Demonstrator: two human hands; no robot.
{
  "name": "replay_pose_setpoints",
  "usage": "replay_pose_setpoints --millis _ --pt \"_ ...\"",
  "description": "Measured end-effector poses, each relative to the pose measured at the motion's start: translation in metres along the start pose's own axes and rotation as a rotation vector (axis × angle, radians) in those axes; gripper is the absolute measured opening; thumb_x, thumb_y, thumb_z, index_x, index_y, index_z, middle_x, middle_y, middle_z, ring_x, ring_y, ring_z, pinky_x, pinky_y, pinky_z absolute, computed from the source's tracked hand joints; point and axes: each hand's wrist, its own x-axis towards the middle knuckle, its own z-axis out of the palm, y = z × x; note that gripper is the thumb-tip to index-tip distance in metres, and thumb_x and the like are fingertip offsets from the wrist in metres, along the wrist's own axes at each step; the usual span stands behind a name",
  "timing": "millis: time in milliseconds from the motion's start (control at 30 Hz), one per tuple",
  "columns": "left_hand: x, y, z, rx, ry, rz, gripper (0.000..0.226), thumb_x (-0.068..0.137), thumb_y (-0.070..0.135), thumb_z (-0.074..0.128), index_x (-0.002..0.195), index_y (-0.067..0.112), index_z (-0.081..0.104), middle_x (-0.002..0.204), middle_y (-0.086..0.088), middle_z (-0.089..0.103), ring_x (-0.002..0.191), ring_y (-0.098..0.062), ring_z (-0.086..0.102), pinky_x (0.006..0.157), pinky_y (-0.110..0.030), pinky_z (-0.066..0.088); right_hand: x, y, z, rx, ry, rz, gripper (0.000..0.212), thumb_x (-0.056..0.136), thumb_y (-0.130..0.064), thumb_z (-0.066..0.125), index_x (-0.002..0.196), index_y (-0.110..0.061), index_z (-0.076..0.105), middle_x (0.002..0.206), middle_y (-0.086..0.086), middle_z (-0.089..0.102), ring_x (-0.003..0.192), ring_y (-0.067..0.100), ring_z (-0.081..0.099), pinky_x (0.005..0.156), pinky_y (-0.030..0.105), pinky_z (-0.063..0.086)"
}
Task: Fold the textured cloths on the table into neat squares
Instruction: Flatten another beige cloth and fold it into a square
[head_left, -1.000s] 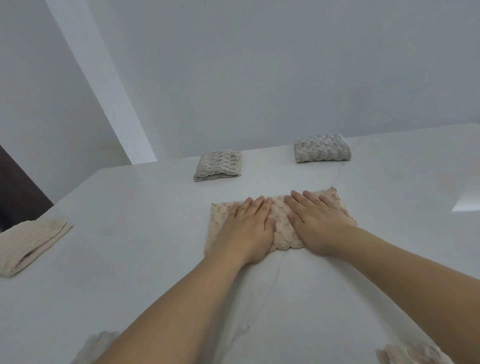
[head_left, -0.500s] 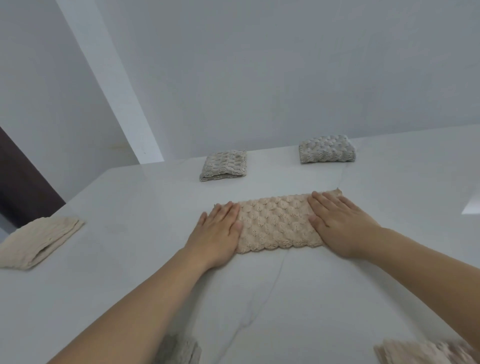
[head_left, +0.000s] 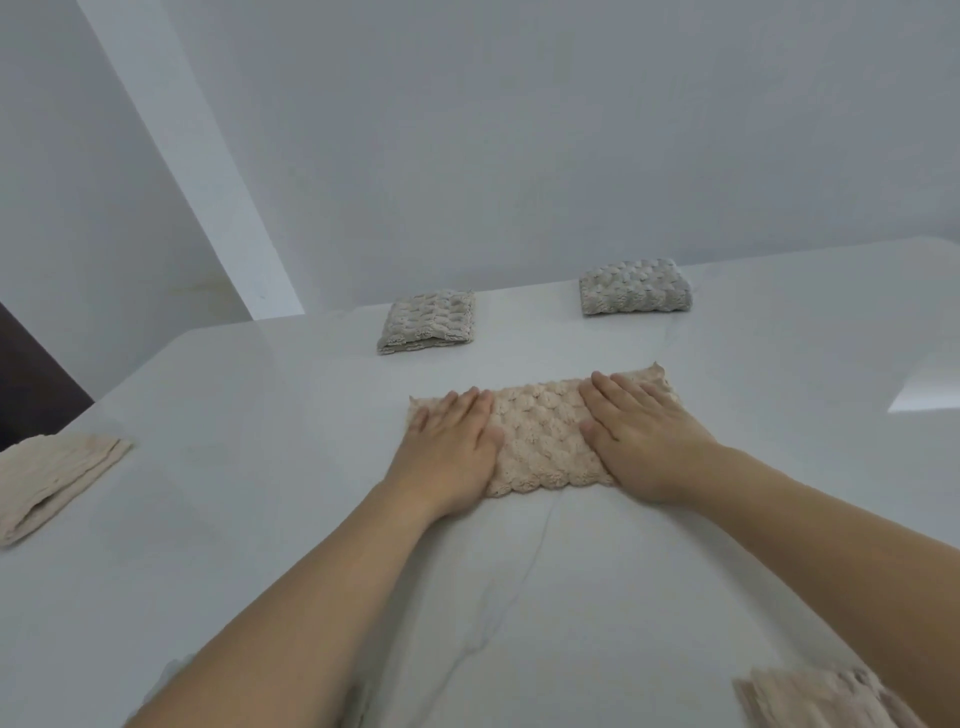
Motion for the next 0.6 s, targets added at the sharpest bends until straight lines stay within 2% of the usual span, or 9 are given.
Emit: replay_pose_setpoints --millis 167,300,367,433,500,533,600 --pt "-0.013 -0.043 -0.006 -0.002 -0.026 -0.049 0.055 0.105 0.043 0.013 0.158 0.028 0.005 0.165 0.010 0.003 0.151 -0.011 -0.002 0.123 -0.036 0.000 0.001 0.007 0.002 -0.013 -0.019 0.005 0.062 0.101 -0.048 0.006 0.155 -0.019 -0.003 0.163 0.000 -0.007 0.149 0.016 -0.008 0.121 0.037 -0.004" --pt "-0.022 -0.037 -0.008 0.158 -0.030 -0.049 0.065 0.100 0.048 0.007 0.157 0.017 0.010 0.163 -0.003 0.009 0.150 -0.022 0.008 0.121 -0.043 0.008 0.011 0.012 -0.009 -0.105 -0.058 -0.041 0.066 0.098 -0.055 0.009 0.155 -0.023 0.000 0.163 -0.003 -0.001 0.149 0.018 -0.003 0.120 0.039 -0.001" --pt "-0.031 -0.030 -0.005 0.312 -0.138 -0.087 0.081 0.088 0.053 -0.007 0.155 0.012 0.012 0.163 -0.011 0.005 0.146 -0.034 0.009 0.119 -0.048 0.012 0.019 0.013 -0.020 -0.157 -0.027 -0.049 0.068 0.096 -0.061 0.016 0.154 -0.026 0.009 0.160 0.000 0.013 0.147 0.022 0.007 0.119 0.041 0.004" --pt "-0.043 -0.015 -0.008 0.448 -0.263 -0.149 0.076 0.088 0.050 0.001 0.153 0.013 0.017 0.159 -0.017 0.009 0.137 -0.042 0.017 0.110 -0.052 0.020 0.030 0.009 -0.031 -0.255 0.055 -0.014 0.071 0.092 -0.067 0.026 0.149 -0.024 0.021 0.149 0.003 0.027 0.139 0.026 0.023 0.116 0.042 0.017" --pt "-0.058 0.010 -0.017 0.498 -0.349 -0.166 0.061 0.095 0.046 0.014 0.148 0.018 0.027 0.149 -0.023 0.021 0.125 -0.042 0.025 0.097 -0.050 0.027 0.042 -0.007 -0.037 -0.345 0.088 0.061 0.066 0.092 -0.065 0.035 0.141 -0.021 0.030 0.137 0.005 0.038 0.128 0.027 0.036 0.105 0.043 0.028" --pt "-0.068 0.025 -0.022 0.507 -0.376 -0.156 0.059 0.096 0.045 0.017 0.149 0.020 0.027 0.144 -0.024 0.025 0.121 -0.041 0.027 0.093 -0.049 0.028 0.048 -0.016 -0.038 -0.315 0.072 0.101 0.060 0.094 -0.060 0.039 0.137 -0.019 0.035 0.133 0.006 0.043 0.124 0.027 0.040 0.101 0.043 0.031" --pt "-0.087 0.046 -0.029 0.510 -0.422 -0.109 0.059 0.099 0.044 0.017 0.154 0.022 0.015 0.145 -0.025 0.024 0.124 -0.040 0.027 0.097 -0.047 0.029 0.059 -0.035 -0.037 -0.129 0.022 0.160 0.047 0.096 -0.049 0.045 0.130 -0.016 0.042 0.126 0.008 0.050 0.119 0.028 0.046 0.094 0.042 0.037"
